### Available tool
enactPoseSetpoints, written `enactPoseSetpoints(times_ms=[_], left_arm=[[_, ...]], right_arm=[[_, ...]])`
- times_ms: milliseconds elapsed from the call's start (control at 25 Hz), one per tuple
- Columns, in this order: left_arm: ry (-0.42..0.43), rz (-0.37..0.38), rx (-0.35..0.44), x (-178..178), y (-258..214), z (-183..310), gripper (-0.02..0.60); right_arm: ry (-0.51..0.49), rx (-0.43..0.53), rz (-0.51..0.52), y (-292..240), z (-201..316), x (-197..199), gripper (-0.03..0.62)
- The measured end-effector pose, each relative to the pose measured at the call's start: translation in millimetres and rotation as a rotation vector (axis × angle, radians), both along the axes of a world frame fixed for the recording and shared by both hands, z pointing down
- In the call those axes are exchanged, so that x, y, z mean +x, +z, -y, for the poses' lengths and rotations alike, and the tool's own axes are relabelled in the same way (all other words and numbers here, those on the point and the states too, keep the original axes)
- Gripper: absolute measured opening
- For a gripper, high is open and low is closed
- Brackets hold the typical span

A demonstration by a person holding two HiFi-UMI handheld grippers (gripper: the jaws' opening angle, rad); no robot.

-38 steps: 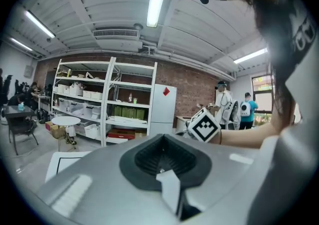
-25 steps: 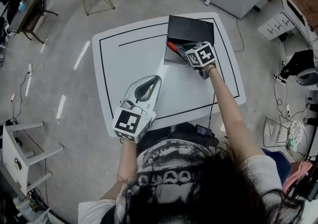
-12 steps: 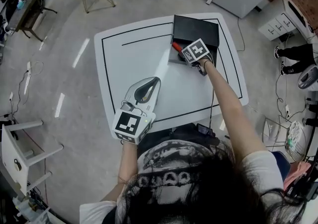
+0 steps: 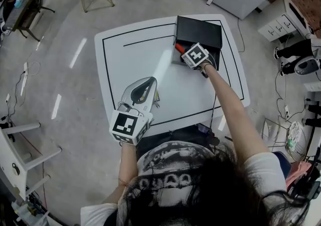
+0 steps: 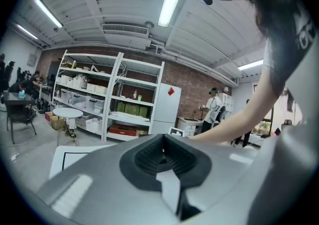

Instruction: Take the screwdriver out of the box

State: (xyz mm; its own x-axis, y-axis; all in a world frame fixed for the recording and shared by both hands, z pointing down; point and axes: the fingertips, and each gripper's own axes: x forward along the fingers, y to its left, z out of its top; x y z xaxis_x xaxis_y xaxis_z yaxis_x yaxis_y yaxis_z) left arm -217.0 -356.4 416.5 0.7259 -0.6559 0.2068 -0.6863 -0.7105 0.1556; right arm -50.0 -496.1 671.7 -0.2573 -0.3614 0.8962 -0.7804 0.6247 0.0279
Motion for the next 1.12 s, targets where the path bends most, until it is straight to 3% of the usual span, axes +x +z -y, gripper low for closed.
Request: enactPoseSetpoints(times_ms=[320, 560, 880, 1120], left_arm=[[-0.013, -0.016, -0.008, -9.1, 4.8, 3.3, 0.000], [-0.022, -0.004, -0.026, -12.9, 11.2, 5.6, 0.000], [0.040, 0.020, -0.043, 13.5, 18.3, -6.4, 0.000], [0.082, 0.029, -0.030, 47.7, 14.0, -15.3, 0.000]], right_arm=[[-0.002, 0.015, -0.038, -0.3, -6.0, 6.6, 0.080], [-0.022, 0.081, -0.024, -24.4, -7.8, 4.2, 0.080], [-0.047, 0.228, 0.030, -71.6, -20.3, 6.9, 0.079], [-0.001, 0.355, 0.112, -120.2, -36.3, 23.7, 0.078]])
